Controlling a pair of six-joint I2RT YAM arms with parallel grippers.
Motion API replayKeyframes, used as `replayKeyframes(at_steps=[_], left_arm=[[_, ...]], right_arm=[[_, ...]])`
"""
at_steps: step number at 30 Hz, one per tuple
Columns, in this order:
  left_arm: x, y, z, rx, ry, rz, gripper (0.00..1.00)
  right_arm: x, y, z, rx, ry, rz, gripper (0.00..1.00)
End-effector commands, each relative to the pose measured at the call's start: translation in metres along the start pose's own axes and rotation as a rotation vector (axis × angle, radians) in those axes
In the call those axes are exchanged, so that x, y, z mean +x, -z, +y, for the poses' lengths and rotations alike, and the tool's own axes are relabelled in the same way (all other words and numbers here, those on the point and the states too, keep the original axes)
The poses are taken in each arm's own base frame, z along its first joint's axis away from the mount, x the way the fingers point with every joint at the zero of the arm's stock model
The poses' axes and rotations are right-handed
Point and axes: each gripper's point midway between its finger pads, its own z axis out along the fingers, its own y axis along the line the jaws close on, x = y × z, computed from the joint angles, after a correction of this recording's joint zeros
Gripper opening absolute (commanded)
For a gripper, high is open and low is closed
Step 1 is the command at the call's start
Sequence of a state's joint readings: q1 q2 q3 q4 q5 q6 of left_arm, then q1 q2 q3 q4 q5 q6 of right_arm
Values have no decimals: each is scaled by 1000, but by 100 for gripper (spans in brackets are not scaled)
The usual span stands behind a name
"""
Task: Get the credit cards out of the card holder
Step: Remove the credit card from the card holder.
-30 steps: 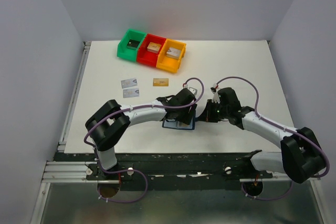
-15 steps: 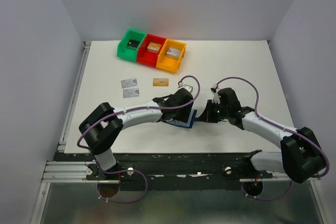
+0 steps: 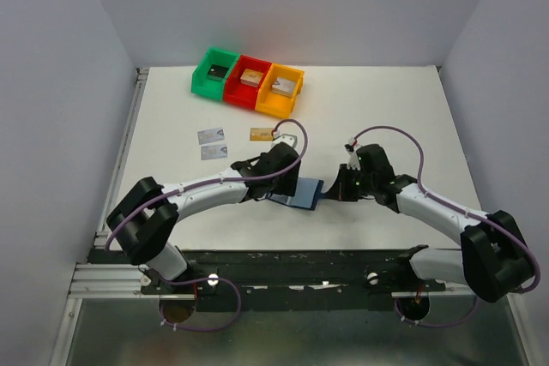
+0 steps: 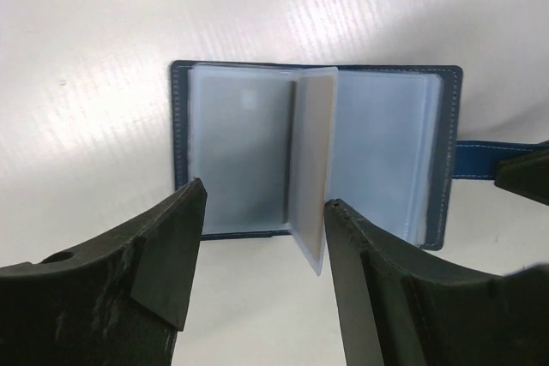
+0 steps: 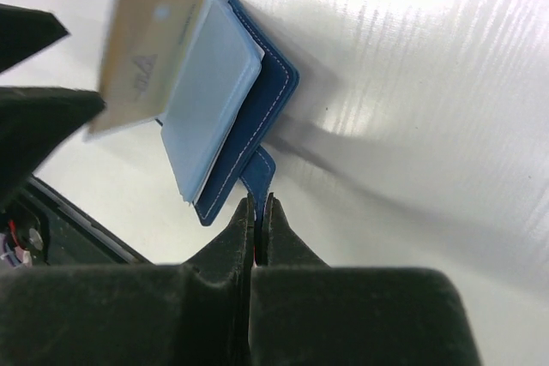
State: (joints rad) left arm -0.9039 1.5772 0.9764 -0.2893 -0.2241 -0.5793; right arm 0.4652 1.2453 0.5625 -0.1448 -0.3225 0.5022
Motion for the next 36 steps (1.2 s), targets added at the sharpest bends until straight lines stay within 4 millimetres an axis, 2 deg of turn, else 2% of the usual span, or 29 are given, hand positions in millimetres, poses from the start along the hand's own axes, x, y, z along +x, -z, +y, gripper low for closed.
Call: replayKeyframes(at_steps=[1, 5, 11, 14, 17, 20, 22, 24, 26, 28, 31, 36], left_arm=[[-5, 10, 26, -61, 75, -43, 71], [-6, 15, 37, -73, 112, -60, 72], [-1, 20, 53, -85, 159, -62, 73], [-6, 24, 55, -66, 177, -87, 73], [-20, 29, 48, -2, 185, -127, 72], [-30, 30, 29, 126, 188, -162, 68], [-35, 28, 13, 226, 197, -172, 63], [-38, 24, -5, 322, 194, -167, 48], [-36, 17, -11, 350, 201, -142, 32], [-31, 11, -15, 373, 201, -123, 22], [-26, 2, -16, 376, 211, -101, 16], [-9, -17, -4, 307, 231, -51, 5]], right_arm=[[1, 6, -13, 73, 26, 1, 0], [-3, 10, -19, 127, 29, 1, 1], [-12, 24, -30, 235, 30, -13, 52], [-29, 38, -24, 256, 50, -58, 61], [-46, 50, -9, 220, 69, -113, 62], [-60, 50, 28, 28, 101, -179, 59], [-59, 43, 52, -118, 91, -170, 55], [-55, 31, 67, -222, 49, -130, 46], [-52, 18, 74, -288, -5, -101, 37], [-50, 5, 75, -326, -47, -93, 34], [-44, -10, 72, -346, -87, -69, 34], [-36, -30, 66, -355, -136, -18, 35]])
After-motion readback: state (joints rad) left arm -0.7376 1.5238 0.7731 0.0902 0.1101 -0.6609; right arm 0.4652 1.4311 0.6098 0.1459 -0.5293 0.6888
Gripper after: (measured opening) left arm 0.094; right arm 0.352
